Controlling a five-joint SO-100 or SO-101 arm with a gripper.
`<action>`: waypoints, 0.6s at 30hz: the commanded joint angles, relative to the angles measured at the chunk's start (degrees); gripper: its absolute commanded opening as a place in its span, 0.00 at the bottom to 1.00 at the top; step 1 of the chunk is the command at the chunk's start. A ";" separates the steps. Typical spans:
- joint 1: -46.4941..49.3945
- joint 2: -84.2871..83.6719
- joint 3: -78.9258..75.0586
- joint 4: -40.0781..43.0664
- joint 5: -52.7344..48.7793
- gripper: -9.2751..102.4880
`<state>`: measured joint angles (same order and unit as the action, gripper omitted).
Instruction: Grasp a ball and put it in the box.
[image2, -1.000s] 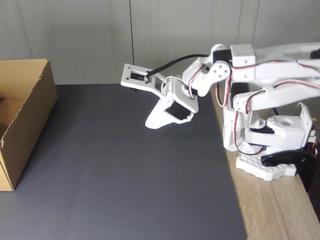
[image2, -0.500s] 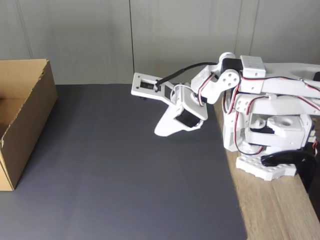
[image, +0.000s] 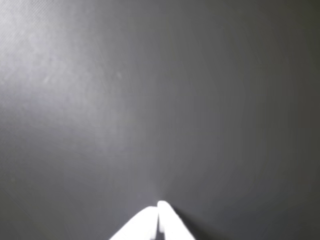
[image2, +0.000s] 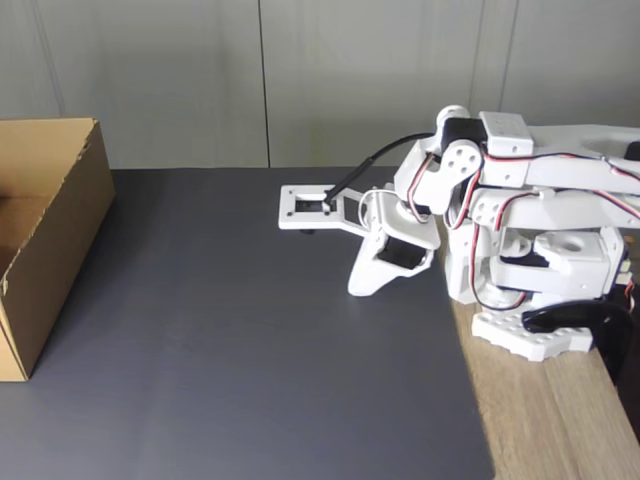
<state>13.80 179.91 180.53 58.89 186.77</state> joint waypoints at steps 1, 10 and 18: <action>-0.35 -0.53 -0.26 3.34 -1.14 0.08; -2.90 -0.53 -0.26 5.10 -8.00 0.08; -4.75 -0.53 -0.26 5.80 -11.25 0.08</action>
<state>9.58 179.82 180.09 63.37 175.96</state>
